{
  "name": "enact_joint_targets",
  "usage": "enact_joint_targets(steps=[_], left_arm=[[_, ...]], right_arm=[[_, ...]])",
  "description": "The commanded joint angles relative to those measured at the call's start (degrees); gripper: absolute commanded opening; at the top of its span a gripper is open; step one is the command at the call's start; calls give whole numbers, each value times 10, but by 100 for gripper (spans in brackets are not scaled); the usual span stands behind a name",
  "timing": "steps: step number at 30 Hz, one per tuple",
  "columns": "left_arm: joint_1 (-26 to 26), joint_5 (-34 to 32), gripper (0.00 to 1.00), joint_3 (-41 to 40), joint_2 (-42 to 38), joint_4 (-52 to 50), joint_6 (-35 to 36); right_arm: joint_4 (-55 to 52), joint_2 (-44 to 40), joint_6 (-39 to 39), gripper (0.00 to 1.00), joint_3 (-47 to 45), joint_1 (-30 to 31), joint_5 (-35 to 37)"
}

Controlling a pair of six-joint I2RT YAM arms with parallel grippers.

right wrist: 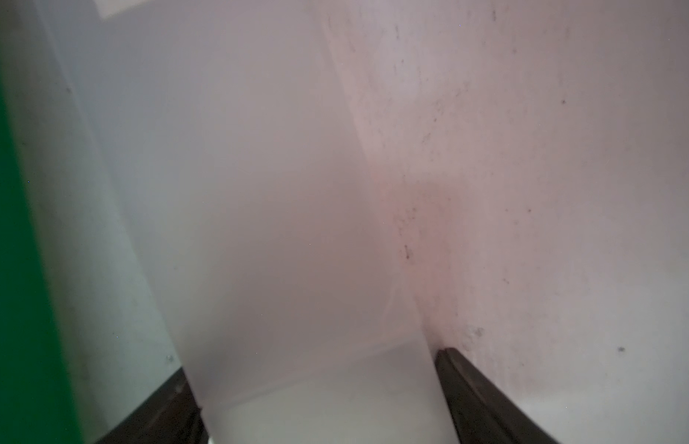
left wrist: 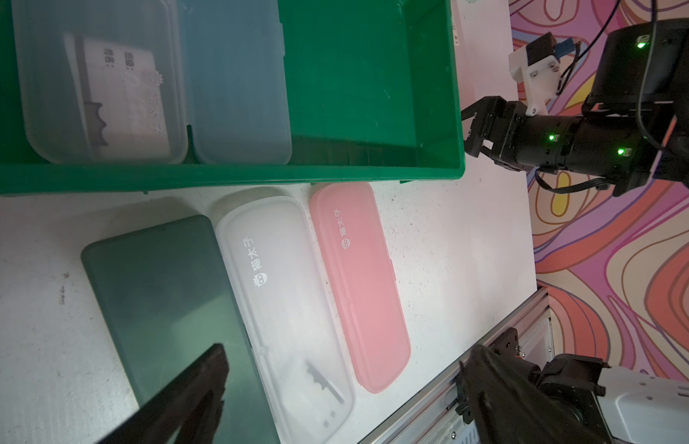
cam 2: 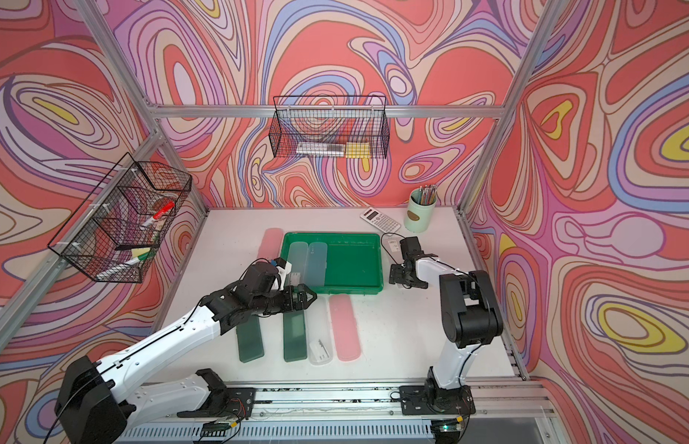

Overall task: Put the pencil case into the storage box
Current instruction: Pick up the pencil case from the center of the board.

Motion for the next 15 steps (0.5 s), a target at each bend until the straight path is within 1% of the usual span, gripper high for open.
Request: enact_joint_targets(steps=[1, 6, 10, 13, 15], left_arm=[[-2, -1, 99, 9, 1, 1, 8], [-2, -3, 99, 4, -9, 0, 5], [-2, -8, 99, -6, -20, -2, 3], [-2, -12, 99, -11, -28, -4, 3], [-2, -13, 99, -14, -33, -6, 3]], right_arm=[[-13, -17, 26, 86, -26, 5, -4], [-27, -51, 52, 85, -33, 13, -8], [-37, -74, 77, 85, -43, 29, -33], [-32, -100, 104, 89, -62, 46, -35], [-31, -105, 116, 92, -68, 46, -34]])
